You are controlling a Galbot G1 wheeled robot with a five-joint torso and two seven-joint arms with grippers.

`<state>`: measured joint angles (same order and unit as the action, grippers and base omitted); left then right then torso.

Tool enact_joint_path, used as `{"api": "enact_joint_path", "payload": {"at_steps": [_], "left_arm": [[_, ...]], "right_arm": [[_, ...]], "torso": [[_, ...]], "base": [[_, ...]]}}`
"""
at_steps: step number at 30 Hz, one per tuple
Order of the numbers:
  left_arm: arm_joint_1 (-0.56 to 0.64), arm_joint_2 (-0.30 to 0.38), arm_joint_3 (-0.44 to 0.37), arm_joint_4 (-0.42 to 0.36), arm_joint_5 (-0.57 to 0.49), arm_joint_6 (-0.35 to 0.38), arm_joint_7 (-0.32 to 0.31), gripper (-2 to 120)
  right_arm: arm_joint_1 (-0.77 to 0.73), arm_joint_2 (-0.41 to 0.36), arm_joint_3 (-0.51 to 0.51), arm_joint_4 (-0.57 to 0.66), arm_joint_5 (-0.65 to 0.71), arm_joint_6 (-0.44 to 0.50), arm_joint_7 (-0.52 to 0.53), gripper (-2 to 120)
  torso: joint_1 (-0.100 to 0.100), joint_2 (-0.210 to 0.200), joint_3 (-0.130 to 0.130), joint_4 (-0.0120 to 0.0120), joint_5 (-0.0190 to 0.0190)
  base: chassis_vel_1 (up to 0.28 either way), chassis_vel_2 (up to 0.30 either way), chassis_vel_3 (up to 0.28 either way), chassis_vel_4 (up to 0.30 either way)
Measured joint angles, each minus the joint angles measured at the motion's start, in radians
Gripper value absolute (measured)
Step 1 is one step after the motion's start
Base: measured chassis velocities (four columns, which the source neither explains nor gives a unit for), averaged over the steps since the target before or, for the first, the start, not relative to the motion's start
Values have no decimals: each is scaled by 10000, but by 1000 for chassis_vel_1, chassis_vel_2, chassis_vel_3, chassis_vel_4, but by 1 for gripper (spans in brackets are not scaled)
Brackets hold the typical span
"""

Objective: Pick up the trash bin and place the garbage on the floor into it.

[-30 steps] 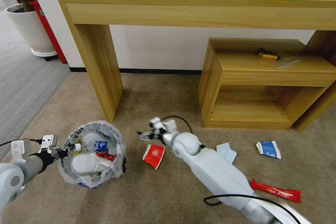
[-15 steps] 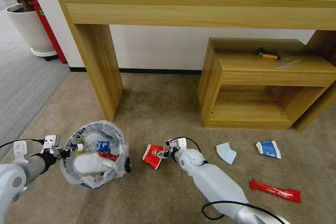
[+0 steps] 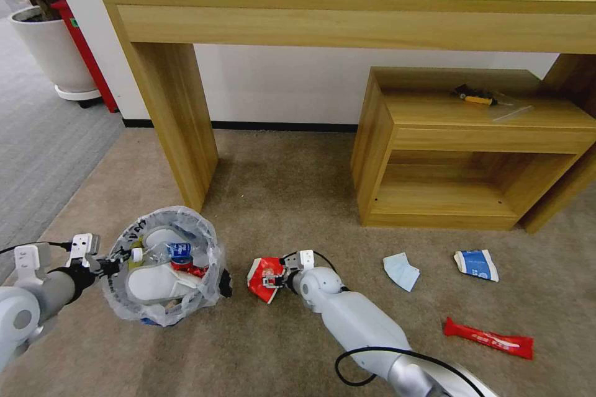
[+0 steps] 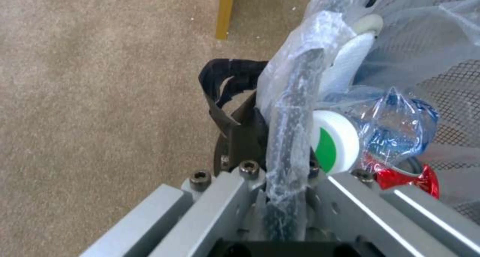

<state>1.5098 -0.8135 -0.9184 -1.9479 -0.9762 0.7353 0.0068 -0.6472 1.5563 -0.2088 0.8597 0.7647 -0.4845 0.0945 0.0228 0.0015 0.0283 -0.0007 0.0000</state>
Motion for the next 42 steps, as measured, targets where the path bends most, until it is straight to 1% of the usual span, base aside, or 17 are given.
{"api": "enact_joint_path", "payload": {"at_steps": [5,7,8,11,12,15,16,19,20,24,25,27,28,31,35,37,42], "left_arm": [[-3,19,0,-22,-39,0,-33,0],[-22,18,17,-24,-47,0,-49,0],[-22,18,17,-24,-47,0,-49,0],[-21,-3,46,-54,-50,0,-52,0],[-21,-3,46,-54,-50,0,-52,0],[-7,0,46,-68,-58,0,-53,0],[-7,0,46,-68,-58,0,-53,0],[-9,19,46,-79,-71,0,-45,0],[-9,19,46,-79,-71,0,-45,0],[-25,-2,72,-79,-64,0,-36,0],[-25,-2,72,-79,-64,0,-36,0],[-24,-33,95,-82,-48,0,-35,0],[-24,-33,95,-82,-48,0,-35,0],[-23,-69,122,-106,-37,0,-47,0],[-23,-104,124,-146,-35,0,-56,0],[7,-172,133,-232,-32,0,-55,0],[52,-230,230,-362,-12,1,-137,0]], "right_arm": [[30,41,-12,-124,-110,94,-151,100],[61,81,-24,-311,-287,335,-328,92],[61,81,-24,-311,-287,335,-328,92],[70,94,-30,-410,-534,573,-580,78],[70,94,-30,-410,-534,573,-580,78],[64,91,-35,-451,-674,738,-722,65],[64,91,-35,-451,-674,738,-722,65],[99,139,-36,-637,-733,897,-868,49],[99,139,-36,-637,-733,897,-868,49],[114,145,-54,-741,-932,1127,-1017,30],[114,145,-54,-741,-932,1127,-1017,30],[91,142,-58,-758,-1122,1324,-1049,21],[91,142,-58,-758,-1122,1324,-1049,21],[-82,-67,10,-434,-1930,1915,-1272,4],[-267,-391,120,271,-2372,2062,-1300,0],[-425,-616,467,1063,-3030,2199,-1587,0],[-334,-675,992,1779,-3695,2517,-1719,0]], "torso": [[0,0,0,-2,0],[0,0,0,-3,0],[0,0,0,-3,0],[0,0,-1,-3,0],[0,0,-1,-3,0],[0,0,-1,-2,3],[0,0,-1,-2,3],[0,0,-1,-1,3],[0,0,-1,-1,3],[0,0,0,-1,3],[0,0,0,-1,3],[0,-2,0,0,2],[0,-2,0,0,2],[0,-3,2,5,4],[3,-3,3,0,2],[2,-3,2,-8,0],[2,-3,3,3,1]], "base": [[0,0,0,0],[0,0,0,0],[0,0,0,0],[0,0,0,0],[0,0,0,0],[0,0,0,0],[0,0,0,0],[0,0,0,0],[0,0,0,0],[0,0,0,0],[0,0,0,0],[0,0,0,0],[0,0,0,0],[0,0,0,0],[0,0,0,0],[0,0,0,0],[0,0,0,0]]}}
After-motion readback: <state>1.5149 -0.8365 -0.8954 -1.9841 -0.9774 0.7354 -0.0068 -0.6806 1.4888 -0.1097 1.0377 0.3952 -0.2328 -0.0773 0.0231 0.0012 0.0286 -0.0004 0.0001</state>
